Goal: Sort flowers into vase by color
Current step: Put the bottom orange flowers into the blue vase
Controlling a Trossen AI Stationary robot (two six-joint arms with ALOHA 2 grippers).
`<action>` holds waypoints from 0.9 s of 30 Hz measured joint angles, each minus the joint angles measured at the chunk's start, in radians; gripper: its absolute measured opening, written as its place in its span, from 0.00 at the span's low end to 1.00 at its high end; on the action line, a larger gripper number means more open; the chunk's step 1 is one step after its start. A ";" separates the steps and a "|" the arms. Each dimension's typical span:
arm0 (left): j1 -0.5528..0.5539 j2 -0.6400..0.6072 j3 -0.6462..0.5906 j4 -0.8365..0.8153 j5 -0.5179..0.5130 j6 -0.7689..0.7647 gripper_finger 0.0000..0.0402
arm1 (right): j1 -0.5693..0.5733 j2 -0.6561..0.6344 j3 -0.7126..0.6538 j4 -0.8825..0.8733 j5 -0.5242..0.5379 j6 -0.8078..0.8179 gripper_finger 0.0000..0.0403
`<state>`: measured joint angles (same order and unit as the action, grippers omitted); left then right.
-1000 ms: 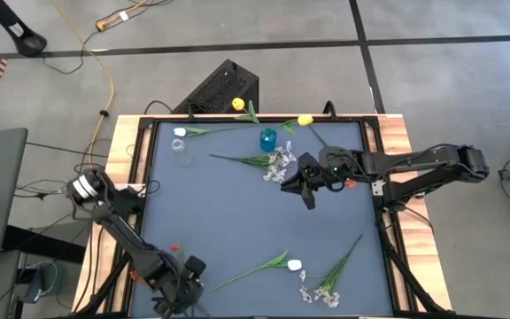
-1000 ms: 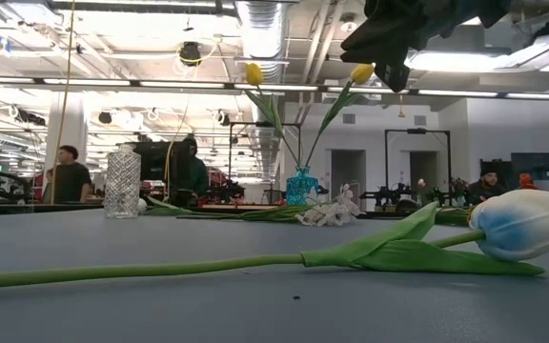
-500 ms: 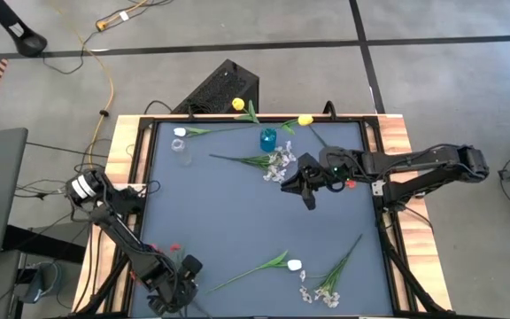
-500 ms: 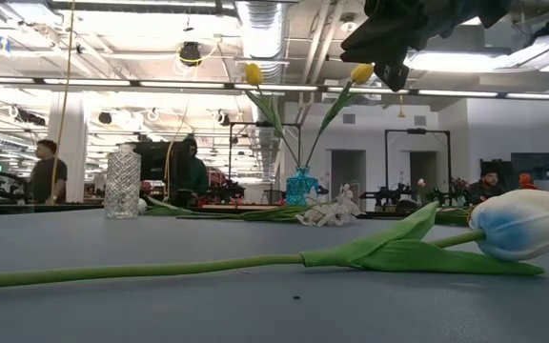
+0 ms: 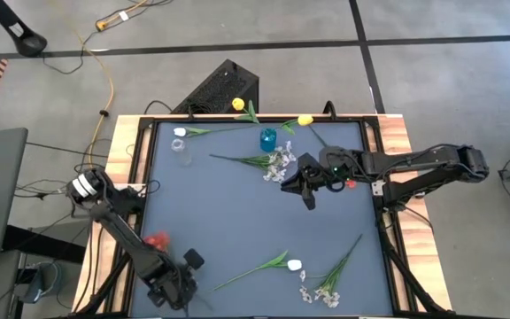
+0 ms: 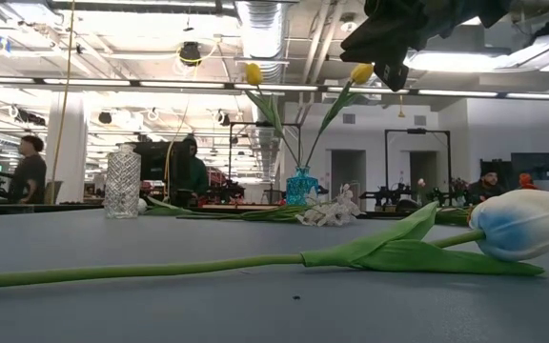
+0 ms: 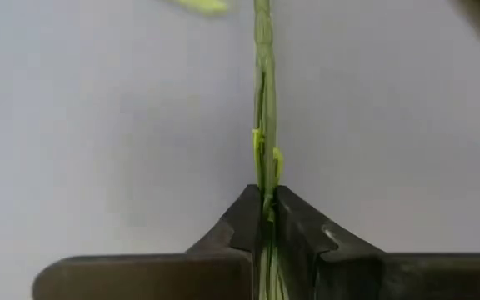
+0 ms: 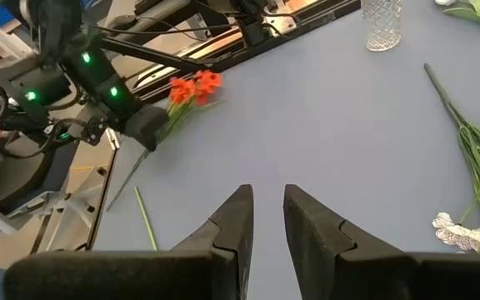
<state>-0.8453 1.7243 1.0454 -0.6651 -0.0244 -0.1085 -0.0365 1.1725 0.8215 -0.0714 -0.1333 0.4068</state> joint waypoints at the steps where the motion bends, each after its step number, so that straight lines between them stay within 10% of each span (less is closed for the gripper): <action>1: 0.013 -0.021 0.003 -0.022 -0.016 0.000 0.03 | -0.003 0.000 0.000 0.004 0.000 0.000 0.24; 15: 0.345 -0.528 0.005 -0.091 -0.338 -0.244 0.01 | -0.006 0.000 0.000 0.145 -0.020 0.000 0.24; 27: 0.690 -0.571 0.006 0.205 0.094 -0.836 0.01 | 0.109 0.001 0.078 0.115 -0.029 -0.282 0.24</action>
<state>-0.1552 1.1529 1.0512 -0.4603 0.0693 -0.9447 0.0727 1.1732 0.8997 0.0436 -0.1626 0.1252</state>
